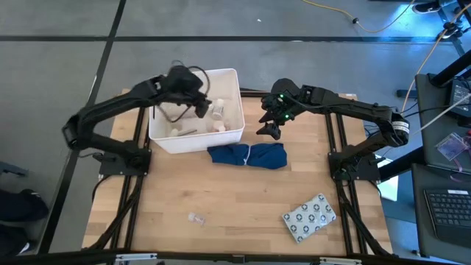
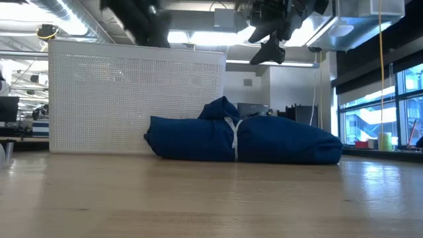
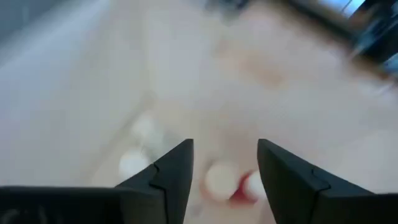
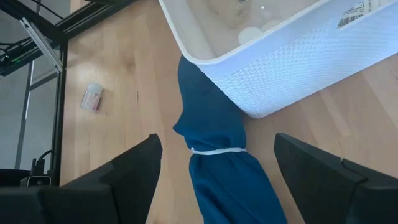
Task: Pick & place medical supplies in basket/bin
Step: Put the transparent pill bottle into the white container
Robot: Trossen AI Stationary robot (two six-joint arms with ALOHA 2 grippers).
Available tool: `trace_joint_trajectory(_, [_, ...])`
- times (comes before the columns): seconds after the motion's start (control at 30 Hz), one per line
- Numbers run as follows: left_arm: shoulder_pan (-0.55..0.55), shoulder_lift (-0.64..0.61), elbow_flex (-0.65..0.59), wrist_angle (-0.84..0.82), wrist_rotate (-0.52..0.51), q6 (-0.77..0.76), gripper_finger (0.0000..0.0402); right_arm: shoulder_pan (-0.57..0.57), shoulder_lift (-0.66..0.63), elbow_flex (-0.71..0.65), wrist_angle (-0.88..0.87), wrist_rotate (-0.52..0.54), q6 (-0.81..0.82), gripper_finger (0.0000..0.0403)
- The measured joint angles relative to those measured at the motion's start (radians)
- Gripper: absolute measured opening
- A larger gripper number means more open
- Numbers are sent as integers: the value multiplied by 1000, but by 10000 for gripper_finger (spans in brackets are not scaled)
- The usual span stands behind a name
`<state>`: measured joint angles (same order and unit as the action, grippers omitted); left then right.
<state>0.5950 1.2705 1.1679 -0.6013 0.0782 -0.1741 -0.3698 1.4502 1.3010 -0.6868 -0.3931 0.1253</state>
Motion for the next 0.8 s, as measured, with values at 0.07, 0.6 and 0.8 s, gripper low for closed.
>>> trace_joint_trajectory(0.07, [-24,-67,0,74,1,-4,161,0,0,0,0,0,0,310])
trace_joint_trajectory(0.6, [-484,-160,0,324,-63,-34,9,170,-6,0,-18,189,138,310])
trace_joint_trajectory(0.8, [-659,-86,0,377,-93,-63,1,334,-6,0,-41,294,202,310])
